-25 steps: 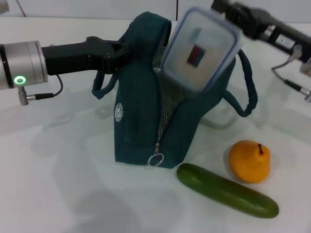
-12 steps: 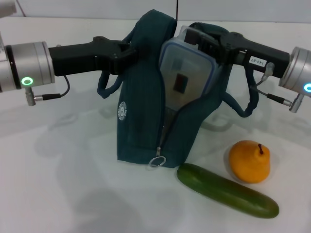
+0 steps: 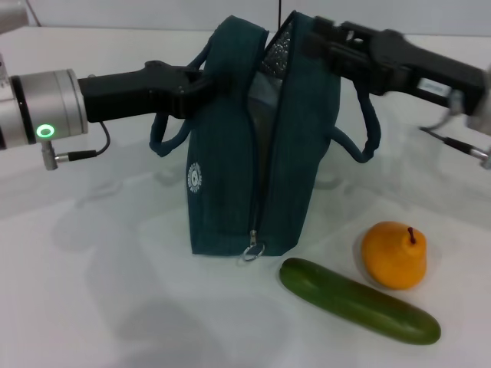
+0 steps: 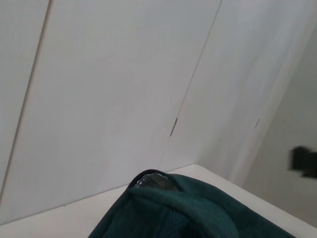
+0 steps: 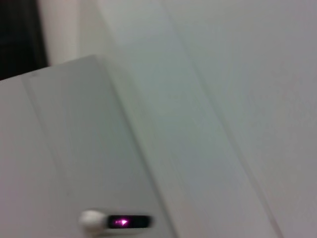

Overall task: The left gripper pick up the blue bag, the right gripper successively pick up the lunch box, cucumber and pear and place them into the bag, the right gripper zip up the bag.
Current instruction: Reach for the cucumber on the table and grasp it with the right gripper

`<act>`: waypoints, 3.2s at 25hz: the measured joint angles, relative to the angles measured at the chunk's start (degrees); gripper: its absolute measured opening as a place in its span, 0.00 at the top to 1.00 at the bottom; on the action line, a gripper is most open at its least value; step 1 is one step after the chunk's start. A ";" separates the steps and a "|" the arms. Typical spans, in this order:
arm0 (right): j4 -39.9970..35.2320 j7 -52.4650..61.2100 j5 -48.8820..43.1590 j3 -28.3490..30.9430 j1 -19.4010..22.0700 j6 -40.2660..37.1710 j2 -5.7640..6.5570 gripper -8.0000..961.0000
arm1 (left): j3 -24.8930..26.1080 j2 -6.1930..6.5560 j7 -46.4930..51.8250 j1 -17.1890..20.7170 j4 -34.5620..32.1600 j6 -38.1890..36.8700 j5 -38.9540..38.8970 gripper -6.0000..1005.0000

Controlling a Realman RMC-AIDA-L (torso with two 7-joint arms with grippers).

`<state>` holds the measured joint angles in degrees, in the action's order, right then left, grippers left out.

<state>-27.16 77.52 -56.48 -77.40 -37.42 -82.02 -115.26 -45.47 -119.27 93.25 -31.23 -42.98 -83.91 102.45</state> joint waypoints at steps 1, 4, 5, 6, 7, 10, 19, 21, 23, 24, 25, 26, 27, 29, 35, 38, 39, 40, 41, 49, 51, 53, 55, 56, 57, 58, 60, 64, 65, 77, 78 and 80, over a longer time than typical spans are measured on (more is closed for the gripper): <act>-3.58 1.00 -1.23 -0.02 1.63 -1.09 0.48 0.55 | 0.01 0.01 0.00 0.14 0.00 0.02 0.00 0.95; -14.94 8.20 -8.40 0.19 5.53 -2.09 2.30 0.45 | 0.05 0.23 0.00 0.62 0.02 0.06 0.05 0.95; -19.59 11.64 -11.96 0.37 6.70 -2.09 3.08 0.41 | 0.04 0.28 0.00 0.69 0.03 0.07 0.13 0.95; -23.60 16.15 -15.97 0.52 7.45 -2.09 3.83 0.41 | 0.04 0.32 0.00 0.81 0.06 0.07 0.24 0.95; -26.06 18.73 -18.58 0.58 7.78 -2.13 4.22 0.41 | 0.05 0.33 0.00 0.91 0.08 0.07 0.28 0.95; -36.05 30.59 -31.45 0.69 7.83 -2.76 4.85 0.39 | 0.04 0.40 0.00 1.25 0.09 0.07 0.34 0.95; -49.56 42.56 -48.85 0.81 5.28 -9.59 1.85 0.32 | 0.03 0.45 0.25 1.20 0.09 0.25 0.42 0.95; -50.20 43.62 -50.02 1.26 3.50 -12.42 1.82 0.29 | 0.03 0.49 0.34 1.15 0.09 0.26 0.43 0.95; -50.86 45.15 -52.15 1.60 1.98 -13.73 1.82 0.08 | 0.03 0.51 0.35 1.12 0.09 0.31 0.47 0.95; -51.13 45.96 -53.66 1.66 1.32 -14.02 1.73 0.08 | 0.03 0.52 0.34 1.11 0.09 0.35 0.49 0.95; -51.33 46.96 -55.65 1.62 0.37 -14.20 1.55 0.08 | 0.03 0.52 0.35 1.11 0.09 0.37 0.50 0.95; -51.40 47.90 -57.50 1.42 -0.38 -14.36 1.25 0.08 | 0.03 0.53 0.40 1.10 0.09 0.40 0.51 0.95; -51.49 48.74 -59.11 1.19 -1.16 -14.50 0.92 0.08 | 0.03 0.53 0.43 1.09 0.09 0.40 0.51 0.95; -51.56 50.10 -62.51 0.04 -2.53 -14.69 0.13 0.08 | 0.03 0.54 0.47 1.09 0.09 0.47 0.54 0.95; -49.48 53.23 -68.19 -7.52 -4.99 -11.91 -0.41 0.08 | -0.07 0.43 0.50 0.73 0.09 1.78 0.56 0.95; -47.39 53.33 -68.92 -9.31 -6.19 -11.24 -0.53 0.09 | -0.15 0.31 0.51 0.55 0.09 1.82 0.56 0.95; -46.80 53.38 -69.03 -9.82 -6.42 -11.03 -0.56 0.09 | -0.15 0.26 0.51 0.54 0.09 1.83 0.56 0.95; -46.25 53.43 -69.12 -10.35 -6.60 -10.77 -0.60 0.09 | -0.15 0.23 0.52 0.54 0.09 1.83 0.56 0.96; -45.81 53.44 -69.18 -10.88 -6.66 -10.40 -0.62 0.09 | -0.15 0.21 0.52 0.54 0.09 1.83 0.56 0.96; -42.17 54.66 -70.73 -15.92 -7.24 -5.81 -0.75 0.12 | -0.22 0.08 0.75 0.45 0.10 1.82 0.56 0.95; -41.82 55.45 -70.77 -17.46 -7.43 -5.14 -0.76 0.14 | -0.23 0.08 0.78 0.45 0.37 1.83 0.56 0.95; -41.81 55.95 -70.77 -18.39 -7.47 -4.86 -0.83 0.15 | -0.25 0.06 0.71 0.37 0.84 1.86 0.56 0.95; -41.80 56.56 -70.61 -19.84 -7.48 -4.29 -0.91 0.15 | -0.29 0.04 0.56 0.20 1.29 1.87 0.56 0.95; -41.80 56.83 -70.48 -20.61 -7.48 -3.94 -0.92 0.16 | -0.32 0.03 0.43 0.04 1.71 1.88 0.56 0.95; -41.80 56.93 -70.40 -20.97 -7.49 -3.75 -0.92 0.16 | -0.33 0.02 0.35 -0.09 1.96 1.88 0.56 0.95; -41.77 57.09 -70.32 -21.61 -7.49 -3.49 -0.92 0.16 | -0.33 0.02 0.34 -0.14 2.07 1.89 0.55 0.95; -41.54 57.28 -70.16 -22.45 -7.58 -3.26 -0.93 0.17 | -0.33 -0.01 0.29 -0.25 2.36 2.06 0.55 0.95; -40.39 58.13 -70.04 -23.91 -8.27 -2.41 -0.93 0.18 | -0.48 -0.15 0.28 -0.36 2.99 2.99 0.55 0.95; -40.33 58.33 -70.03 -24.31 -8.30 -2.11 -0.93 0.19 | -0.59 -0.17 0.28 -0.39 3.07 3.09 0.55 0.95; -39.46 60.77 -69.29 -29.26 -7.76 0.70 -0.93 0.23 | -1.03 -0.24 0.30 -0.95 5.32 3.23 0.29 0.95; -39.35 60.77 -69.29 -29.27 -7.74 0.79 -0.93 0.23 | -1.03 -0.25 0.28 -0.91 5.41 3.23 0.26 0.95; -38.57 61.19 -69.31 -29.29 -7.77 1.24 -0.92 0.24 | -1.02 -0.27 0.28 -0.83 5.42 3.23 0.19 0.95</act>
<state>-65.72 138.71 -125.79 -106.69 -45.20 -80.77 -116.18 -46.50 -119.54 93.52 -32.06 -37.55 -80.67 102.64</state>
